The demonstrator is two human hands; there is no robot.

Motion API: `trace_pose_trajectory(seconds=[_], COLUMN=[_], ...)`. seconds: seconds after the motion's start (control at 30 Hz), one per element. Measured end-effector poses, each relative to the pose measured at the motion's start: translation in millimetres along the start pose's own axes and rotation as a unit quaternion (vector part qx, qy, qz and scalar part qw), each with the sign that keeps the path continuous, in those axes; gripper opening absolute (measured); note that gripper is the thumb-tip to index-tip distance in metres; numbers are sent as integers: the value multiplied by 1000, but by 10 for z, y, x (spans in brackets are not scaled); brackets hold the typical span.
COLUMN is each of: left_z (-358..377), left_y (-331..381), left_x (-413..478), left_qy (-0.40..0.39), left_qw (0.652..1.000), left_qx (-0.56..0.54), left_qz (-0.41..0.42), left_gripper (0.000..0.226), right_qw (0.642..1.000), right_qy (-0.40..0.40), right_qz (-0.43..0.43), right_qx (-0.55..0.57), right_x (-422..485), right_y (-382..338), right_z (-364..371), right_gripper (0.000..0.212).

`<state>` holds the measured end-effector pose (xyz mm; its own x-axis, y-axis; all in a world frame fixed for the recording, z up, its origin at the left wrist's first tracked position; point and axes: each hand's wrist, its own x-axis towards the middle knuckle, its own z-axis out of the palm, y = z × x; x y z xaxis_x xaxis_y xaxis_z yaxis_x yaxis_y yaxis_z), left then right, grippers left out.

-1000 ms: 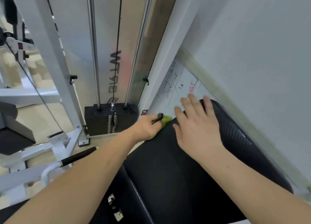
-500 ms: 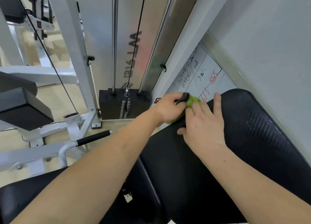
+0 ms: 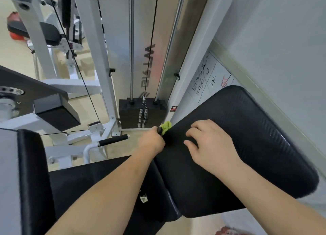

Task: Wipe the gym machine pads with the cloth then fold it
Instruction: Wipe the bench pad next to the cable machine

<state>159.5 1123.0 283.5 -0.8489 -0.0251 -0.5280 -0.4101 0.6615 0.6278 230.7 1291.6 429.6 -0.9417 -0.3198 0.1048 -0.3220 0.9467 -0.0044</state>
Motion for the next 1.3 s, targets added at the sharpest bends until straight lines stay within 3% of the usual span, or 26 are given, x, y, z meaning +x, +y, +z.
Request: trace_pose_trajectory(seconds=[0.07,0.13,0.17,0.27,0.33,0.5,0.63,0.77,0.8,0.87,0.93,1.03,1.1,1.2,1.3], left_z=[31,49,57,151,185,338,448,580,639,688,672,697,806,966,998], left_y=[122,248,332,561,695,972,998,1161,1215,1282,1336,1380,1308,1138,1108], left_x=[-339,-772,-1027,-1660,-1985,-2727,-3001,-3146,-3137,-3012,-2780,-2487,-2330,-2134,-1996], left_qy=[18,10,-10,-46,-90,-223,-275,-316,-286,-135,29,70,51,72,95], left_qw=[997,979,965,949,951,910,902,904,924,967,918,834,814,801,787], left_qx=[-71,-198,-257,-310,-294,-349,-331,-280,-240,-51,153,300,345,334,331], left_qz=[-19,-39,-51,-27,-25,30,42,64,87,210,365,458,464,491,513], left_gripper=[31,27,19,18,22,25,30,40,37,35,49,73,87,98,100], right_qw=[995,963,923,729,671,673,656,611,595,560,524,496,529,599,624], right_qy=[-26,-63,-80,-110,-113,-74,-66,-6,23,111,242,383,393,384,428], right_qz=[39,134,200,366,360,276,305,404,430,483,528,508,489,480,488], right_qx=[84,226,320,567,638,682,687,681,679,664,623,591,572,513,435], right_x=[-222,-436,-547,-919,-1152,-1828,-2191,-2462,-2515,-2588,-2609,-2442,-2196,-1878,-1821], right_y=[-77,-121,-136,-101,-12,270,348,409,437,534,697,853,826,664,484], right_z=[-57,-101,-138,-309,-370,-533,-572,-507,-500,-503,-576,-712,-684,-400,-92], right_gripper=[24,35,41,60,70,62,58,35,32,26,20,32,41,35,46])
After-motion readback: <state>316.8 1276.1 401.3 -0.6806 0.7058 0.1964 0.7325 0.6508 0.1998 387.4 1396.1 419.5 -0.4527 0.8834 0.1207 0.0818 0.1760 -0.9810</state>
